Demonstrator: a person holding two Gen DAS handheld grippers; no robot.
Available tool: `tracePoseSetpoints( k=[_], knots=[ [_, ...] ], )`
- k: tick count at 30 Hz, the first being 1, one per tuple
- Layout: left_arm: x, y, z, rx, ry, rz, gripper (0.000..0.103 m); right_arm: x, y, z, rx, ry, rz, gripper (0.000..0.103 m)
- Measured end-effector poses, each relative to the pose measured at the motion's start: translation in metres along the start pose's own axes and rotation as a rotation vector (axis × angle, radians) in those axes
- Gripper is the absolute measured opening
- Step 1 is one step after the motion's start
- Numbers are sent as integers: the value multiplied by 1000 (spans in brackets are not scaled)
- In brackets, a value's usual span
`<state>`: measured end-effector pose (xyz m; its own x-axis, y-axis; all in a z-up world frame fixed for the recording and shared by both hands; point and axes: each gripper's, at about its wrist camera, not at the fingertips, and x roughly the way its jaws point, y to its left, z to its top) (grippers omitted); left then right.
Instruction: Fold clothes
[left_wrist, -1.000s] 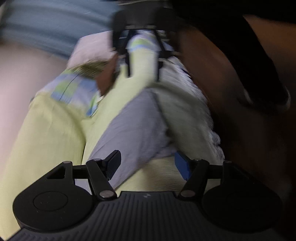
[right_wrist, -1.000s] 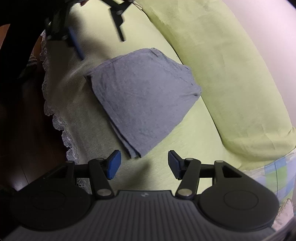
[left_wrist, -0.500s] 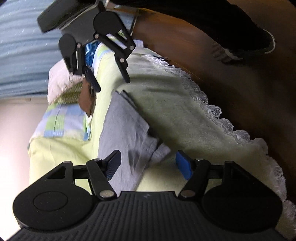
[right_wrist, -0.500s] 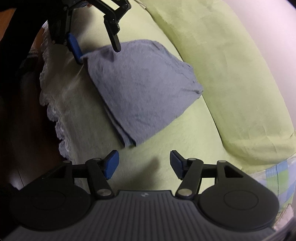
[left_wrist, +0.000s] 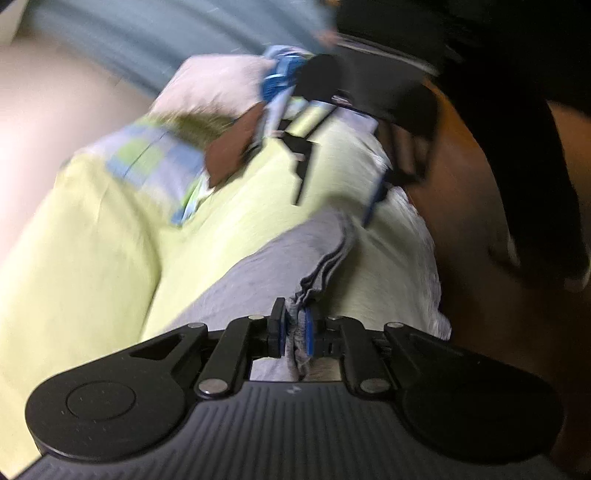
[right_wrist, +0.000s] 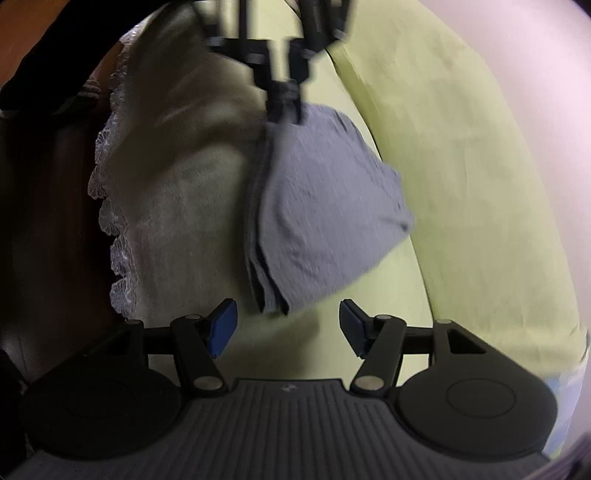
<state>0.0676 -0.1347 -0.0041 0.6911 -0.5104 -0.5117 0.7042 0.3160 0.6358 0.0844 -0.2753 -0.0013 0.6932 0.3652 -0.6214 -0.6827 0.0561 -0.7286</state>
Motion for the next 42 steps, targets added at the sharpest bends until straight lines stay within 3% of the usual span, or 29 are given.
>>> tracePoseSetpoints(
  k=[5,12,16,26,29,38,42],
  knots=[
    [-1,23,1,-131,5,-13,11,2,4,8,-40,-34,-13,54],
    [-1,23,1,-126,14,-46,12,6,5,14,-47,-46,-11,49],
    [-1,16,-1,-104,24,-51,12,7,7,17,-25,-36,19,33],
    [-1,4,-8,-33,41,-64,12,3,-5,19,-3,-19,6,13],
    [-1,3,-9,-25,50,-67,12,7,-7,21,4,-11,28,2],
    [-24,0,-4,-47,31,-113,9,-23,-30,25,77,7,51,2],
    [-28,17,-7,-156,9,-131,9,-30,-53,27,142,-7,89,2]
  ],
)
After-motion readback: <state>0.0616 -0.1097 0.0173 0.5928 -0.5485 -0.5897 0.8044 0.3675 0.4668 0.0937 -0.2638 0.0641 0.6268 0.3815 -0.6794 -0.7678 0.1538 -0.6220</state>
